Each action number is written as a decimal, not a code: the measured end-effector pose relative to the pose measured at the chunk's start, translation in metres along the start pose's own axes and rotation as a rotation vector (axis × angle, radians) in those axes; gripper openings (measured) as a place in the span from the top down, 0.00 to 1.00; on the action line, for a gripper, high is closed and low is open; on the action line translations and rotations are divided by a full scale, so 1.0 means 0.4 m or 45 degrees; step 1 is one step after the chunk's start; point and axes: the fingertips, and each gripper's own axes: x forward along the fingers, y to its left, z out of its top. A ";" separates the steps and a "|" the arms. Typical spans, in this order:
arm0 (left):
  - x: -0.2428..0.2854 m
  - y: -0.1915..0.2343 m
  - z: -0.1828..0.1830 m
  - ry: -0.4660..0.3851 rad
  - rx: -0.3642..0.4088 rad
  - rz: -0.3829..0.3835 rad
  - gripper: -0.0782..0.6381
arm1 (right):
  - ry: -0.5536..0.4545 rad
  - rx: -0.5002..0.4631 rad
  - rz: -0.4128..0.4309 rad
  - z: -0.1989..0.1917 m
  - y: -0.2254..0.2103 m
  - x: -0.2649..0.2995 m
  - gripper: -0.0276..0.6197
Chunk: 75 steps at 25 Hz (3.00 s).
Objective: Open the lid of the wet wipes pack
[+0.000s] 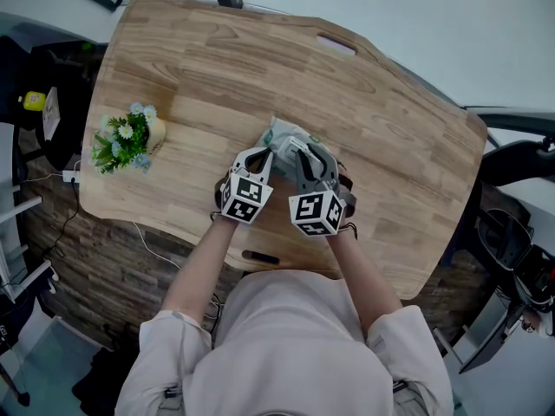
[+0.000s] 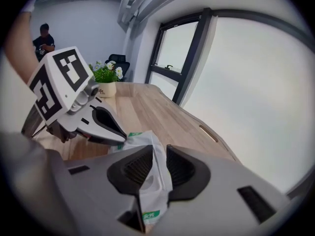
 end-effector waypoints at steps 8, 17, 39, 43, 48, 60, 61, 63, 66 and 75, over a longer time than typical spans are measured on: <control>0.000 -0.002 0.001 -0.007 0.002 -0.007 0.86 | 0.019 0.080 -0.064 -0.016 -0.089 0.023 0.87; -0.001 -0.002 0.001 -0.028 0.004 -0.003 0.86 | 0.048 0.107 -0.071 -0.037 -0.121 0.071 0.86; -0.004 -0.002 0.002 -0.074 -0.004 -0.020 0.86 | 0.128 0.185 -0.006 -0.107 -0.107 0.157 0.95; -0.004 -0.002 0.001 -0.070 -0.008 -0.020 0.86 | 0.130 0.210 -0.010 -0.110 -0.107 0.159 0.95; -0.003 0.000 0.002 -0.050 -0.022 -0.022 0.86 | 0.136 0.217 -0.012 -0.110 -0.110 0.158 0.95; -0.059 0.001 0.017 -0.040 -0.089 0.034 0.86 | 0.014 0.270 -0.069 -0.049 -0.145 0.062 0.95; -0.072 0.001 0.023 -0.053 -0.094 0.046 0.86 | -0.005 0.284 -0.073 -0.041 -0.147 0.046 0.95; -0.099 0.000 0.037 -0.086 -0.107 0.063 0.86 | -0.043 0.314 -0.081 -0.024 -0.150 0.010 0.95; -0.151 -0.005 0.064 -0.144 -0.123 0.099 0.86 | -0.107 0.363 -0.095 0.008 -0.150 -0.057 0.95; -0.359 -0.051 0.169 -0.387 -0.140 0.234 0.86 | -0.345 0.468 -0.166 0.092 -0.163 -0.293 0.95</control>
